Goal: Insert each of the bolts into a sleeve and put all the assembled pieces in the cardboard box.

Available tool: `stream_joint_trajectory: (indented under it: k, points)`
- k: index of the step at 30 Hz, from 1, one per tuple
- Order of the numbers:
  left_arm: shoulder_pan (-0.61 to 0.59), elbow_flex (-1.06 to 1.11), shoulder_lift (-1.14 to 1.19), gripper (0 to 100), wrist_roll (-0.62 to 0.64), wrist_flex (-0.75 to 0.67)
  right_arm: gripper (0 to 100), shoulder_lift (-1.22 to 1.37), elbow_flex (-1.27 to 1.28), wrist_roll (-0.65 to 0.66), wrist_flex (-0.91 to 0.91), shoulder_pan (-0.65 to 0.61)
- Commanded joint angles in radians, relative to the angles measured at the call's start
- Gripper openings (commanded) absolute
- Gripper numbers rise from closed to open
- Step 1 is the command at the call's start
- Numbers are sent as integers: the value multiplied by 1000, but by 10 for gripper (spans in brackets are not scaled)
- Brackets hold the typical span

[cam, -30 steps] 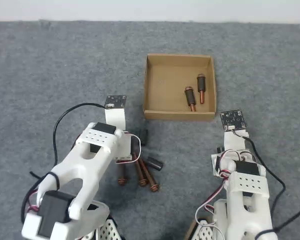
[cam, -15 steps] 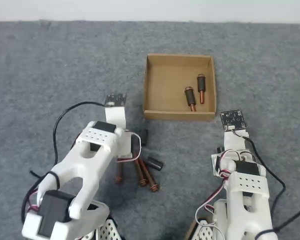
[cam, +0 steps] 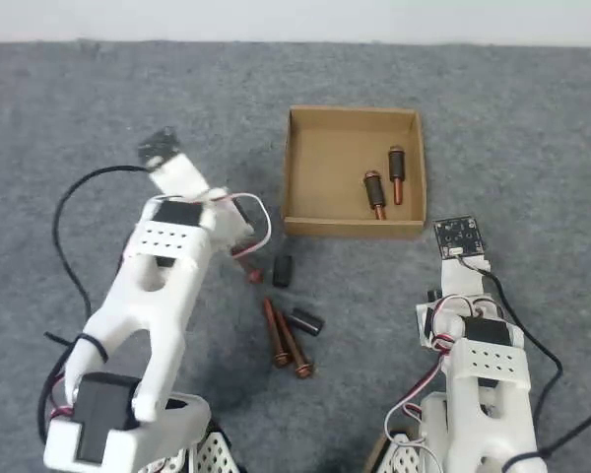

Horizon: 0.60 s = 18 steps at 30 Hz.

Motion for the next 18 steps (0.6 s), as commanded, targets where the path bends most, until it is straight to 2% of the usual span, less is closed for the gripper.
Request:
stream_joint_trajectory:
  k: [1,9,11,15,18]
  points:
    - [-32,-30,-14,12,48,-91,6,-35,-6,18,-27,10]
    - [-63,81,-14,31,41,-178,6,-35,-5,18,-30,10]
    - [-64,101,-14,89,38,-172,6,-35,-5,18,-30,10]
    - [-64,122,-21,255,-68,-101,6,-35,-5,18,-30,10]
    - [-66,104,-23,299,-121,-11,6,-35,-5,18,-30,10]
